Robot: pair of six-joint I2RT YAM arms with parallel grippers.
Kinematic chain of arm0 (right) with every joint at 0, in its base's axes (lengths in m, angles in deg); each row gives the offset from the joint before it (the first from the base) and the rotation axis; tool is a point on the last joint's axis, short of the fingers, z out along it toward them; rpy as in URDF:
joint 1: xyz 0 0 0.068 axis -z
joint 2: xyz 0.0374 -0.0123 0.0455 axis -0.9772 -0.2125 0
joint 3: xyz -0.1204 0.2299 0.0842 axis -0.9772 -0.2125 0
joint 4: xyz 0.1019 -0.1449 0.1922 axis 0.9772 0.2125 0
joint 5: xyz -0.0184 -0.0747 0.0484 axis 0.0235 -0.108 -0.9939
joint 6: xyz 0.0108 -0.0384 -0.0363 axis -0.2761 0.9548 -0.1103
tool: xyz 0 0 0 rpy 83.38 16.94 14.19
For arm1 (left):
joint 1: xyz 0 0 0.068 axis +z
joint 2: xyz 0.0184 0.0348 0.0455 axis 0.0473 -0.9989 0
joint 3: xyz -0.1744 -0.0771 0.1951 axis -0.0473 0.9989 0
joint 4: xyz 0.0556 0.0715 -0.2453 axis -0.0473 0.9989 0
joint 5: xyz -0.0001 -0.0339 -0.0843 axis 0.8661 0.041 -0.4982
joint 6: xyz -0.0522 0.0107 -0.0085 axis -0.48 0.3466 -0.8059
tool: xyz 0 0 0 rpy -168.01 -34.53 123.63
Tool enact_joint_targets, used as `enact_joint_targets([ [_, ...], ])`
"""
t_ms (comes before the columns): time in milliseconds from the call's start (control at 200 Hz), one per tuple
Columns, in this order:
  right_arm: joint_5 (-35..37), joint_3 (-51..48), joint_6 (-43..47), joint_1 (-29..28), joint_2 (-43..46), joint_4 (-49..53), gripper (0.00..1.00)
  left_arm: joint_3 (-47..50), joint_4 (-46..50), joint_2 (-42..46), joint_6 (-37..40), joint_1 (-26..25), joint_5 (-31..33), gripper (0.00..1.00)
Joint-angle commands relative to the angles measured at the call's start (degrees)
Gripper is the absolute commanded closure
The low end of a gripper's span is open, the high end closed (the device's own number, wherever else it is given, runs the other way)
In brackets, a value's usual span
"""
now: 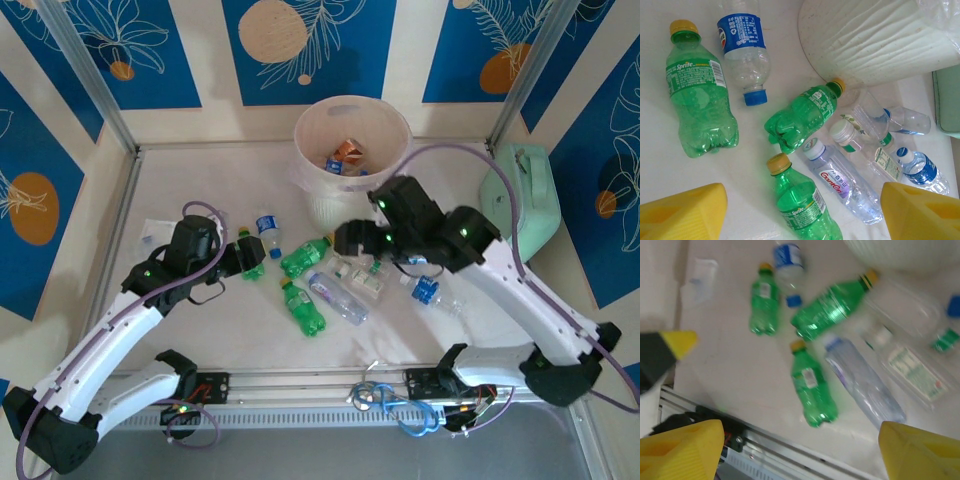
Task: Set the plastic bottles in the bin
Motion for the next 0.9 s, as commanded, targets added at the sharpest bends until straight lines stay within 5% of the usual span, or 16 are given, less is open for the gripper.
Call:
enact_joint_targets([
  [0, 1.7, 11.9, 6.0, -0.3, -7.1, 2.7, 0.19, -0.1, 0.7, 0.5, -0.3, 0.7, 0.2, 0.2],
  [525, -6.0, 67.8, 29.5, 11.2, -47.8, 19.7, 0.24, 0.0, 3.4, 1.6, 1.1, 1.6, 1.5, 0.2],
  [810, -6.9, 64.0, 31.9, 11.3, -51.1, 13.4, 0.25, 0.3, 2.7, 0.2, 1.1, 1.8, 0.9, 0.21],
  [895, -6.9, 64.2, 32.2, 10.9, -52.4, 13.5, 0.33, 0.5, 2.5, 0.0, 1.2, 1.9, 0.9, 0.21],
])
